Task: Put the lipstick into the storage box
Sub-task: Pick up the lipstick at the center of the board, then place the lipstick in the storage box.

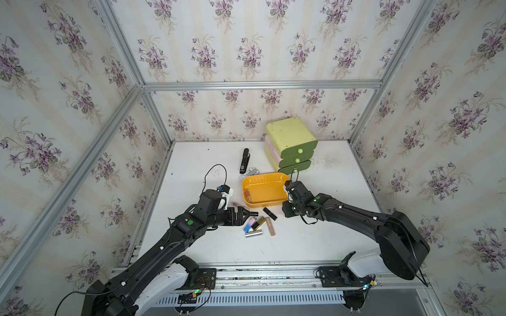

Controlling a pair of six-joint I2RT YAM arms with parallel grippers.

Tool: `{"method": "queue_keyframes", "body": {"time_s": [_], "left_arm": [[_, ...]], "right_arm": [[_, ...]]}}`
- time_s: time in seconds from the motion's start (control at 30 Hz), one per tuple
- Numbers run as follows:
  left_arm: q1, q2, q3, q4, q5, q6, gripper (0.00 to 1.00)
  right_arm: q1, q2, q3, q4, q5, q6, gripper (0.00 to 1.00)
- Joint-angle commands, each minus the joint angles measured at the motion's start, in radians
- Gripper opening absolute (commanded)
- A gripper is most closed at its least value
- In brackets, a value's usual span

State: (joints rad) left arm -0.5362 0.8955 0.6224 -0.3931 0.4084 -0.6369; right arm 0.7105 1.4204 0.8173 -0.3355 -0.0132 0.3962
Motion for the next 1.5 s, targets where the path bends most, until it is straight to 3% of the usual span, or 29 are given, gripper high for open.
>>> {"method": "queue_keyframes", "body": {"time_s": [0.0,0.2,0.47,0.77,1.47], "left_arm": [[0.001,-0.003,0.012,0.019,0.0,0.007,1.0],[0.008,-0.008,0.026,0.008,-0.022,0.013,1.0],[0.083,-0.023,0.03,-0.03,0.009,0.033,1.0],[0.238,0.031,0.046,-0.039,0.124,0.065,1.0],[0.257,0.06,0.024,-0.024,0.16,0.072,1.0]], "right_arm": [[-0.007,-0.05,0.024,-0.049,-0.045,0.028,0.25],[-0.021,-0.046,0.128,-0.053,-0.158,0.037,0.25],[-0.026,0.185,0.299,0.059,-0.3,0.045,0.24],[-0.026,0.433,0.442,0.125,-0.36,0.046,0.23],[-0.026,0.576,0.505,0.196,-0.365,0.089,0.23]]}}
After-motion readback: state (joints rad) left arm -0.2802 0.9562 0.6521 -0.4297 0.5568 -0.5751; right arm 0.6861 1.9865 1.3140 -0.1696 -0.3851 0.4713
